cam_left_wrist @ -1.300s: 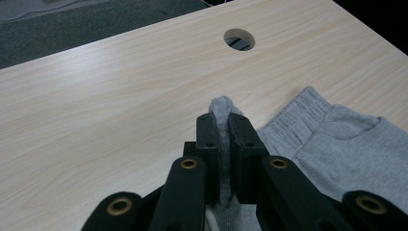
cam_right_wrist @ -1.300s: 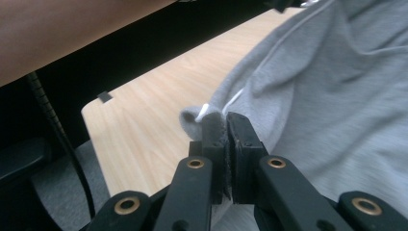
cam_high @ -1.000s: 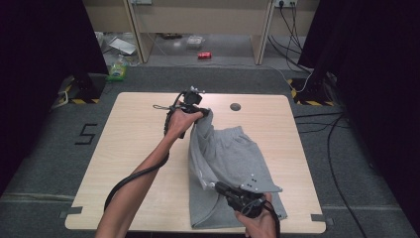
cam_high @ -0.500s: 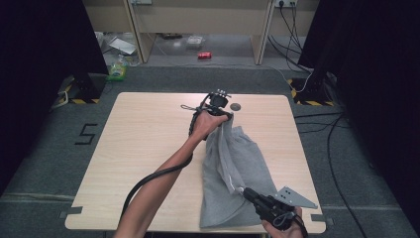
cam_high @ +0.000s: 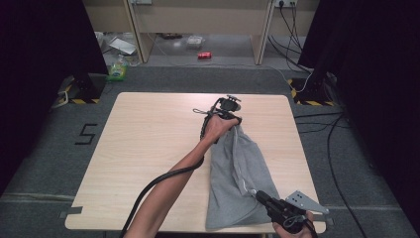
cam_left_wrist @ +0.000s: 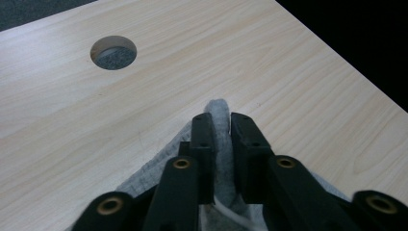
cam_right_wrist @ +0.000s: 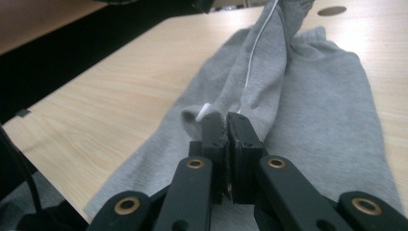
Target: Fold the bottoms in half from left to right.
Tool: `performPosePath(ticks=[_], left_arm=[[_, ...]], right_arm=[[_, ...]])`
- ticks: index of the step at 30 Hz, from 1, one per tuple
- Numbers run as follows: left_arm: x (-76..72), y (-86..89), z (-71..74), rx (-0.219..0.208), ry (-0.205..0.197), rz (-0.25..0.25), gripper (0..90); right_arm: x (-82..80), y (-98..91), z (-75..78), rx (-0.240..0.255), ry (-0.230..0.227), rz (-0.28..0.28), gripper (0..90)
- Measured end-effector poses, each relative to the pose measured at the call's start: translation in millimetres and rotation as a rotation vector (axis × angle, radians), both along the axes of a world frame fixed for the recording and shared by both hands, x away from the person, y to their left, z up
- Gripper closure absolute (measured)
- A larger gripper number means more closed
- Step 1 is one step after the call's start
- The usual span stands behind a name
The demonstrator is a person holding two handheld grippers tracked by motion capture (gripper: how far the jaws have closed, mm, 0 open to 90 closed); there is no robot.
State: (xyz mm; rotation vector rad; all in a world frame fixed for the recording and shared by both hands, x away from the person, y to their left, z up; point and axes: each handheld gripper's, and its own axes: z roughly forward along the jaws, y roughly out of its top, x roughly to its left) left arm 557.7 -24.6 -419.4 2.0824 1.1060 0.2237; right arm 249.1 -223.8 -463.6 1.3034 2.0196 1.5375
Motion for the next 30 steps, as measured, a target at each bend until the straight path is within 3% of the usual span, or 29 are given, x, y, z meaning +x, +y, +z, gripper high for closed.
performPosePath(ticks=[4,8,11,18,25,27,30], left_arm=[[0.8,0.1,0.0,-0.058,0.003,0.006,67.7],[-0.1,2.7,3.9,-0.067,-0.012,-0.001,65.7],[-0.8,8.0,5.6,-0.052,-0.020,-0.002,63.5],[1.7,34.0,-0.9,0.034,-0.019,0.008,57.1],[8.3,66.6,-18.6,0.051,0.014,0.060,50.8],[9.6,73.1,-22.2,0.063,0.019,0.070,49.7],[9.4,78.8,-26.6,0.074,0.029,0.073,48.3]], right_arm=[[3.0,-2.3,-3.5,-0.028,0.005,-0.009,86.6],[3.9,-3.6,-3.9,-0.057,0.011,-0.015,86.6],[4.7,-4.9,-4.1,-0.067,0.014,-0.019,86.6],[3.6,-14.6,-4.4,-0.077,0.028,-0.046,86.5],[-4.7,-24.6,-0.4,-0.096,0.018,-0.074,86.3],[-6.5,-28.4,0.9,-0.104,0.015,-0.089,84.2],[-4.5,-32.3,3.3,-0.124,0.038,-0.106,73.8]])
